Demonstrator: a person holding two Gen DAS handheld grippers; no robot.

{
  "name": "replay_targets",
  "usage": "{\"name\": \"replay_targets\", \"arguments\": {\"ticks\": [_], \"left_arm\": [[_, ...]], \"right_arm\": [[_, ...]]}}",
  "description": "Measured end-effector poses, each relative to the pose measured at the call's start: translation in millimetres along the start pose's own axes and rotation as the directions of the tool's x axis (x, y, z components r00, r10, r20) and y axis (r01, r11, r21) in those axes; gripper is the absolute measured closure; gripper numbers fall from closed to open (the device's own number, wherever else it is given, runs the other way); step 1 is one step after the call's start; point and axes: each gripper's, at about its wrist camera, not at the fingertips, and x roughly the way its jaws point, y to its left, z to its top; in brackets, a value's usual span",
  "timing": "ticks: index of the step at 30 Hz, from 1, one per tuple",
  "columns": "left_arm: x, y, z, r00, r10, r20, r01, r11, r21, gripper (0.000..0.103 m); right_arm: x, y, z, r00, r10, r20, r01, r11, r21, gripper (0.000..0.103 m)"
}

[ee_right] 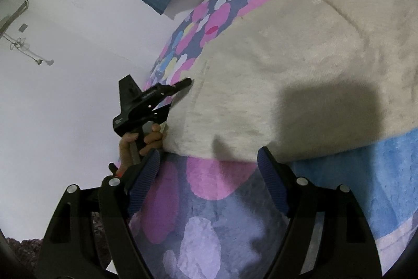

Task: Fold small clothes
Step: 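Grasp the sweater end with the left gripper, fold it over, release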

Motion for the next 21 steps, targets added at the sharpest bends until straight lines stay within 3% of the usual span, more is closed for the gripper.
{"name": "replay_targets", "arguments": {"ticks": [6, 11, 16, 21], "left_arm": [[-4.3, -15.6, 5.5, 0.999, 0.039, -0.015, -0.039, 0.999, 0.011, 0.091], [-10.2, -52.9, 15.1, 0.998, 0.060, -0.013, -0.060, 0.997, 0.041, 0.091], [-5.9, -123.3, 21.2, 0.999, 0.051, -0.010, -0.050, 0.991, 0.125, 0.092], [25.5, -185.4, 15.0, 0.998, 0.042, -0.045, -0.033, 0.982, 0.186, 0.092]], "right_arm": [[-12.7, -8.1, -5.7, 1.000, -0.020, -0.002, 0.020, 1.000, 0.015, 0.026], [-32.8, -12.0, -11.4, 0.999, -0.036, -0.004, 0.036, 0.999, 0.004, 0.026], [-57.4, -14.5, -14.7, 1.000, -0.023, 0.001, 0.023, 1.000, -0.003, 0.026], [-79.7, -23.7, -16.7, 0.999, -0.019, 0.026, 0.019, 1.000, 0.007, 0.026]]}}
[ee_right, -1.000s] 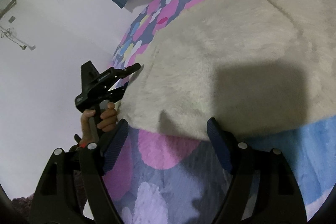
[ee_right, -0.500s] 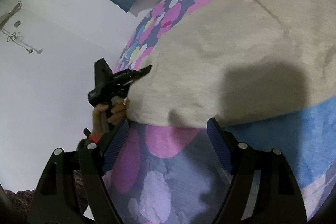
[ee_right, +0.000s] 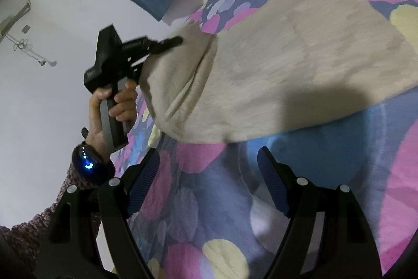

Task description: Fold small clothes

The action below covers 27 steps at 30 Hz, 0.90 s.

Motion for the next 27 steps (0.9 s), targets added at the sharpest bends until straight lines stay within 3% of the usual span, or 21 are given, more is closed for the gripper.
{"name": "replay_targets", "arguments": {"ticks": [3, 9, 14, 18, 23, 27], "left_arm": [[27.1, -29.7, -3.8, 0.999, 0.009, -0.033, -0.008, 1.000, 0.028, 0.092], [93.8, -61.0, -28.1, 0.988, 0.096, -0.122, -0.089, 0.994, 0.064, 0.092], [113.4, -84.0, -41.5, 0.974, 0.202, -0.102, -0.185, 0.971, 0.154, 0.089], [109.3, -96.6, -42.1, 0.979, 0.182, -0.090, -0.164, 0.971, 0.176, 0.079], [97.3, -111.8, -46.2, 0.990, 0.109, -0.089, -0.094, 0.982, 0.165, 0.056], [75.6, -123.2, -51.3, 0.997, 0.053, -0.063, -0.041, 0.984, 0.173, 0.047]], "right_arm": [[-15.8, -7.3, -2.2, 1.000, 0.004, 0.022, -0.004, 1.000, 0.012, 0.026], [-42.9, -23.0, -6.3, 0.998, 0.005, 0.063, -0.008, 0.999, 0.045, 0.026], [-53.0, -33.4, -9.0, 0.997, 0.006, 0.071, -0.011, 0.997, 0.070, 0.026], [-55.6, -36.9, -10.2, 0.997, 0.013, 0.070, -0.020, 0.996, 0.092, 0.026], [-53.0, -38.7, -9.5, 0.998, 0.007, 0.064, -0.013, 0.995, 0.103, 0.026], [-53.4, -39.6, -7.2, 0.998, 0.008, 0.056, -0.014, 0.993, 0.115, 0.026]]}}
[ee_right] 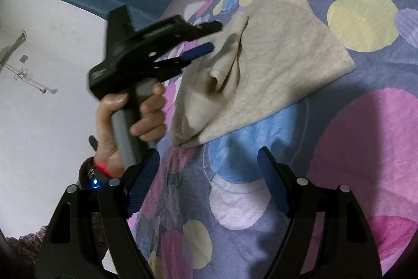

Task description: Fold small clothes

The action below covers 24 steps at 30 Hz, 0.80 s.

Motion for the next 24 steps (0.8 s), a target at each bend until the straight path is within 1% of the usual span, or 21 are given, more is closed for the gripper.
{"name": "replay_targets", "arguments": {"ticks": [2, 5, 8, 10, 12, 13, 15, 17, 19, 21, 23, 24], "left_arm": [[-16.3, -0.3, -5.6, 0.999, -0.011, 0.036, 0.011, 1.000, 0.010, 0.041], [-44.6, 6.9, -21.4, 0.995, 0.000, 0.102, -0.004, 0.999, 0.042, 0.034], [-67.8, 26.2, -49.1, 0.988, 0.040, 0.147, -0.049, 0.997, 0.059, 0.031], [-76.2, 39.5, -67.2, 0.985, 0.075, 0.158, -0.086, 0.995, 0.060, 0.031], [-82.0, 52.0, -85.7, 0.983, 0.100, 0.154, -0.110, 0.992, 0.057, 0.031], [-83.8, 57.5, -94.2, 0.983, 0.107, 0.151, -0.116, 0.992, 0.053, 0.031], [-85.7, 66.4, -113.0, 0.982, 0.125, 0.139, -0.133, 0.990, 0.053, 0.031], [-85.4, 73.5, -130.3, 0.980, 0.147, 0.136, -0.156, 0.986, 0.056, 0.031], [-82.6, 79.8, -139.3, 0.980, 0.160, 0.121, -0.167, 0.985, 0.052, 0.031], [-77.3, 87.7, -145.5, 0.980, 0.170, 0.104, -0.174, 0.984, 0.036, 0.031], [-73.0, 95.6, -147.6, 0.979, 0.182, 0.093, -0.183, 0.983, 0.005, 0.031], [-71.8, 100.0, -147.9, 0.980, 0.178, 0.093, -0.178, 0.984, -0.016, 0.031]], "right_arm": [[-3.3, -0.4, 3.8, 1.000, 0.015, 0.004, -0.015, 1.000, 0.017, 0.026], [-5.8, 0.7, 13.9, 0.999, 0.039, 0.004, -0.039, 0.999, 0.034, 0.026], [-0.6, 1.1, 30.9, 0.997, 0.071, -0.002, -0.071, 0.996, 0.059, 0.026], [8.6, 1.5, 43.0, 0.997, 0.072, -0.016, -0.071, 0.995, 0.070, 0.026], [18.8, 3.9, 54.6, 0.997, 0.070, -0.016, -0.068, 0.995, 0.071, 0.026], [27.8, 5.5, 62.3, 0.997, 0.073, -0.028, -0.071, 0.995, 0.068, 0.026], [48.2, 6.3, 78.3, 0.998, 0.048, -0.044, -0.045, 0.997, 0.070, 0.026], [68.0, 3.6, 91.0, 0.997, 0.048, -0.067, -0.043, 0.996, 0.077, 0.026], [87.2, -2.6, 102.4, 0.996, 0.026, -0.086, -0.017, 0.995, 0.101, 0.026], [106.9, -10.1, 112.4, 0.993, 0.029, -0.117, -0.013, 0.991, 0.132, 0.026], [119.5, -16.9, 118.5, 0.992, 0.002, -0.125, 0.018, 0.987, 0.160, 0.026], [123.7, -18.3, 120.1, 0.992, 0.000, -0.126, 0.021, 0.986, 0.166, 0.026]]}}
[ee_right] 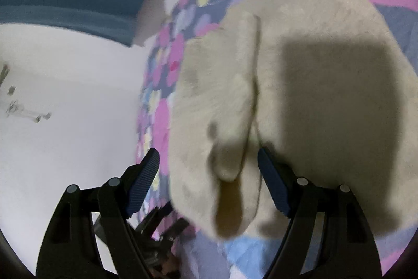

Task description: Fold small clothes

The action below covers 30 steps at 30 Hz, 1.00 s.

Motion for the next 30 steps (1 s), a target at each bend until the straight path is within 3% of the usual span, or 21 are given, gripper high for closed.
{"name": "replay_targets", "arguments": {"ticks": [5, 15, 18, 21, 23, 30], "left_arm": [[3.9, 2.1, 0.7, 1.000, 0.004, 0.015, -0.004, 1.000, 0.002, 0.030], [3.6, 0.7, -1.6, 1.000, -0.013, 0.015, 0.012, 1.000, 0.005, 0.026], [3.4, -4.2, -2.6, 1.000, -0.008, 0.013, 0.008, 0.999, 0.031, 0.026], [5.4, -10.1, -1.9, 1.000, 0.001, 0.006, -0.001, 0.999, 0.053, 0.026], [6.1, -14.2, -1.5, 1.000, -0.001, 0.005, 0.001, 0.998, 0.066, 0.026], [12.0, -19.6, 4.8, 1.000, 0.022, 0.004, -0.023, 0.996, 0.086, 0.026]], "right_arm": [[15.5, 9.7, 11.8, 0.999, 0.032, 0.003, -0.032, 0.999, -0.024, 0.026], [45.2, 14.7, 56.0, 1.000, 0.014, 0.011, -0.013, 1.000, -0.014, 0.030], [54.2, 17.8, 65.8, 1.000, -0.020, 0.002, 0.020, 1.000, -0.023, 0.043], [68.6, 23.1, 74.2, 0.996, -0.079, -0.030, 0.078, 0.995, -0.055, 0.064], [71.6, 29.9, 75.4, 0.992, -0.120, -0.040, 0.116, 0.989, -0.096, 0.094], [37.2, 67.8, 84.9, 0.994, -0.092, 0.056, 0.101, 0.975, -0.196, 0.095]]}}
